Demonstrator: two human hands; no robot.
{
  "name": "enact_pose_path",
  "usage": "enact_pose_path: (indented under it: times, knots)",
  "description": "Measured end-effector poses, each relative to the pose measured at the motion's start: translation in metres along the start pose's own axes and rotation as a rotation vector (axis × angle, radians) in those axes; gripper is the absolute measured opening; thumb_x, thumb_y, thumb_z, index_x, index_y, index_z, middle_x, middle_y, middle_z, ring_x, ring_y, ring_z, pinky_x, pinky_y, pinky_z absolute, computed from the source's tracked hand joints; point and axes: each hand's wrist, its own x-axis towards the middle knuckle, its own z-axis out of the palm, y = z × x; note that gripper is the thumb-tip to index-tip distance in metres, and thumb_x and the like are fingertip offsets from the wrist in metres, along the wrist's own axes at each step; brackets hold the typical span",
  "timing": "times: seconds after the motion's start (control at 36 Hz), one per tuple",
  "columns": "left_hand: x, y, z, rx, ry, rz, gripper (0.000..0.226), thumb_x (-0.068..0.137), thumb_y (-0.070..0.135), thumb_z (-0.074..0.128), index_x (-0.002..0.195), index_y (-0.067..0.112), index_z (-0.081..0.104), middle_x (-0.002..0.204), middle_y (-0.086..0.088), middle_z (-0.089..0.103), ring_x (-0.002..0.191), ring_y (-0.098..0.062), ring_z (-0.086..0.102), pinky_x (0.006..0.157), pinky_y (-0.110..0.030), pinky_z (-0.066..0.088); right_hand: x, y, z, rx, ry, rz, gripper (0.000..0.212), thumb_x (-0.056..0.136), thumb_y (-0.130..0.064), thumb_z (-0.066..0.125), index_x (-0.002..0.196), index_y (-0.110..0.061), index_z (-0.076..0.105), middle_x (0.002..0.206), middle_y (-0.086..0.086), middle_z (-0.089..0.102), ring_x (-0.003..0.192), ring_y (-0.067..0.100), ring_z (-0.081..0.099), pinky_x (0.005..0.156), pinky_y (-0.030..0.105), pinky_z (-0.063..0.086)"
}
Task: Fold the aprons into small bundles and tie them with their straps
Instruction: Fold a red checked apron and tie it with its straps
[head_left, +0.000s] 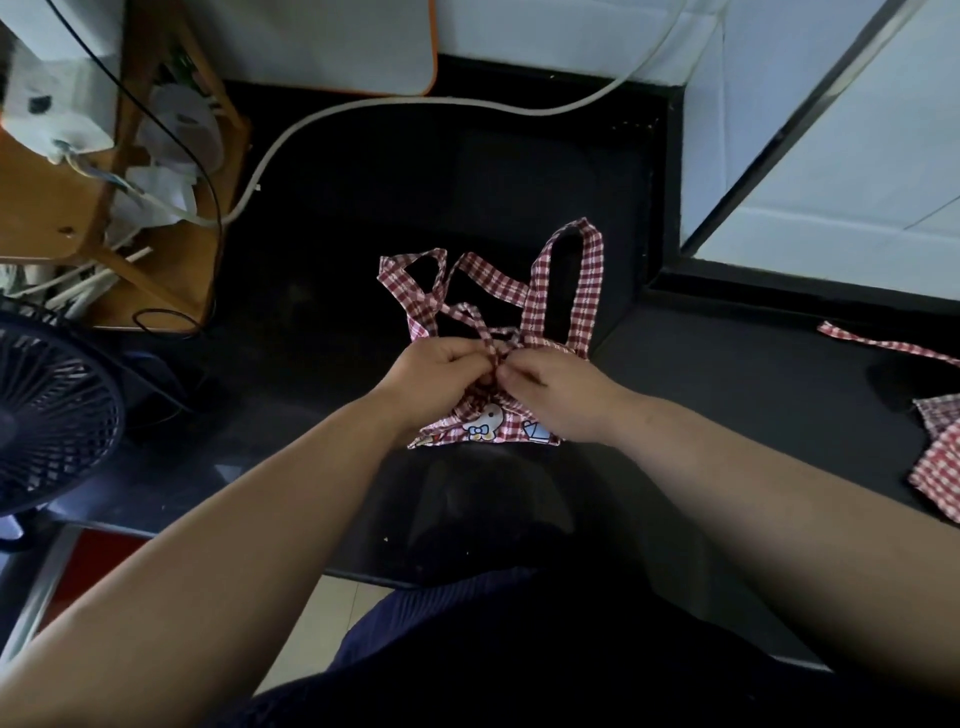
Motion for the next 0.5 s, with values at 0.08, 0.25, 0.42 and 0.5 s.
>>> enact_pose_path:
  times: [0.08, 0.25, 0.42, 0.5]
  knots:
    - [-0.004, 0.0, -0.004, -0.081, -0.103, -0.016, 0.015, 0.091, 0.012, 0.06, 0.096, 0.015, 0.074, 0.095, 0.003, 0.074, 0.095, -0.011, 0.067, 0.089, -0.023, 0.052, 0.001, -0.003, -0.004, 0.024, -0.031, 0.108, 0.032, 0.102, -0.034, 0.038, 0.073, -0.031, 0.051, 0.073, -0.001, 0.057, 0.069, 0.017, 0.053, 0.065, 0.032, 0.042]
    - [-0.003, -0.004, -0.006, -0.198, -0.108, -0.002, 0.02, 0.094, 0.026, 0.057, 0.095, 0.013, 0.073, 0.095, 0.0, 0.075, 0.091, -0.01, 0.07, 0.082, -0.02, 0.054, 0.002, -0.01, -0.016, 0.334, -0.025, 0.285, 0.031, 0.1, -0.029, 0.037, 0.094, -0.01, 0.061, 0.101, 0.009, 0.059, 0.098, 0.024, 0.054, 0.09, 0.039, 0.041]
    - [0.0, -0.004, -0.015, -0.155, -0.241, -0.023, 0.02, 0.096, 0.023, 0.051, 0.091, 0.014, 0.068, 0.094, -0.003, 0.071, 0.089, -0.015, 0.064, 0.085, -0.024, 0.049, 0.006, -0.007, -0.018, 0.32, 0.004, 0.269, 0.051, 0.091, -0.057, 0.046, 0.109, -0.014, 0.066, 0.111, 0.002, 0.063, 0.109, 0.018, 0.054, 0.092, 0.023, 0.039]
    - [0.004, -0.008, -0.016, -0.174, -0.194, -0.031, 0.022, 0.096, 0.023, 0.052, 0.099, 0.01, 0.069, 0.102, -0.009, 0.072, 0.093, -0.017, 0.066, 0.085, -0.024, 0.051, 0.006, -0.008, -0.02, 0.259, -0.07, 0.268, 0.057, 0.075, -0.069, 0.055, 0.094, -0.017, 0.068, 0.106, 0.001, 0.066, 0.104, 0.015, 0.059, 0.092, 0.025, 0.044]
